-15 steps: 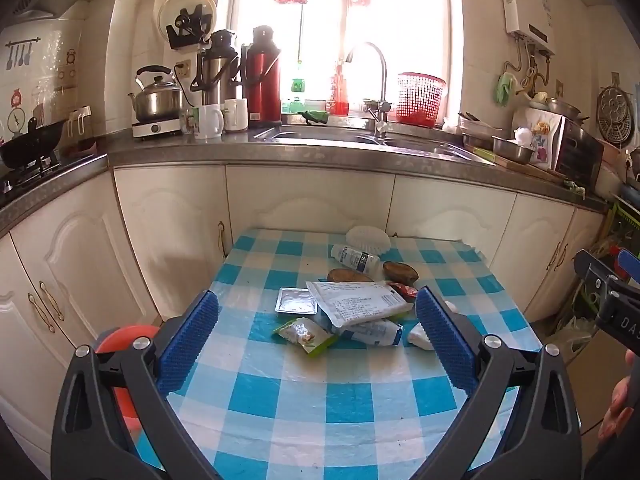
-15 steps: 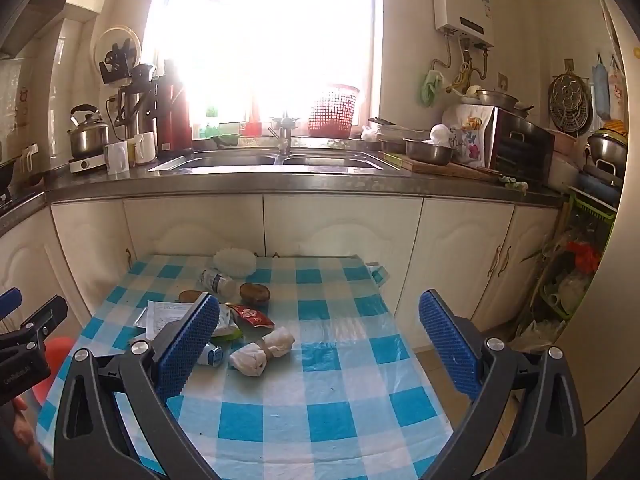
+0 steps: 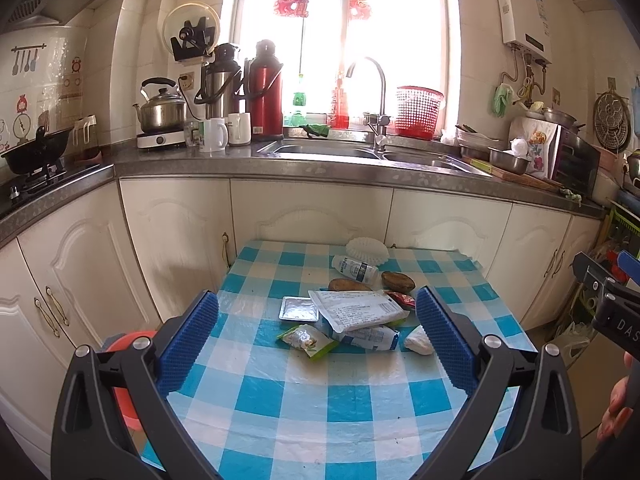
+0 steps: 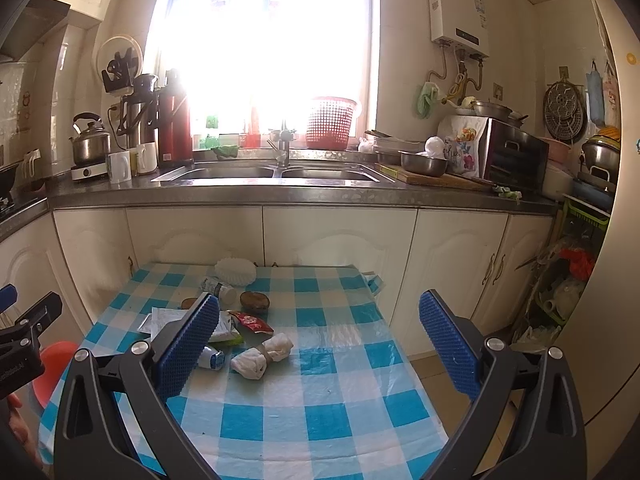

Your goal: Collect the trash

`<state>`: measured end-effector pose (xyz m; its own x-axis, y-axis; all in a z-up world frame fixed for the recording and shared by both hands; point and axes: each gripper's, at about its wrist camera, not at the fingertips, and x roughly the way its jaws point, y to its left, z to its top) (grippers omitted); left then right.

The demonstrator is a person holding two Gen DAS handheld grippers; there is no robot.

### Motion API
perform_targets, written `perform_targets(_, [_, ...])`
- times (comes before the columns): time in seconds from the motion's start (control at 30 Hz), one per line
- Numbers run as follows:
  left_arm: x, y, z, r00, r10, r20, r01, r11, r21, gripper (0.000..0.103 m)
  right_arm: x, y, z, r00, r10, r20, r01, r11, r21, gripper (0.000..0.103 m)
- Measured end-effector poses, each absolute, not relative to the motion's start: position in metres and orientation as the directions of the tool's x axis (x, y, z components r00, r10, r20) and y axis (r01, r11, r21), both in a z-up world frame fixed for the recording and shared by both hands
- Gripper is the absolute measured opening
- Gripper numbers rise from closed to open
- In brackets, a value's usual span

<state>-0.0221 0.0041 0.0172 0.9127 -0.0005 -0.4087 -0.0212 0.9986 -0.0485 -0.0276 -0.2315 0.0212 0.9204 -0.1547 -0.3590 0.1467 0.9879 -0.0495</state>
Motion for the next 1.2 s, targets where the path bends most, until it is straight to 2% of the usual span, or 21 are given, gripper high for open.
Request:
perform_targets(0.47, [-0.022, 0.004, 0.019, 0.915, -0.006, -0.404, -0.015, 0.999, -0.048, 0.099, -0.026, -0.232, 0.02, 0.919, -0.154, -0.364, 0.147, 0.988, -0.048, 0.098])
perform_targets(0.93, [-0.002, 0.015, -0.007, 0.879, 0.027, -0.477, -0.057, 0.997, -0.047, 0.099, -0.003, -0.235, -0.005, 0.912, -0.095, -0.399, 0.095, 0.995, -0.02, 0.098])
perform_targets(1.1, [0.013, 0.02, -0.023, 0.868, 0.049, -0.495, -0.07, 0.997, -0.024, 0.099, 0.014, -0.233, -0.02, 0.908, -0.051, -0.417, 0.053, 0.999, -0.008, 0.098])
perform_targets(1.2, [0.021, 0.02, -0.032, 0.857, 0.081, -0.509, -0.068, 0.997, 0.043, 0.099, 0.023, -0.232, -0.032, 0.908, 0.007, -0.418, -0.003, 1.0, 0.01, 0.098])
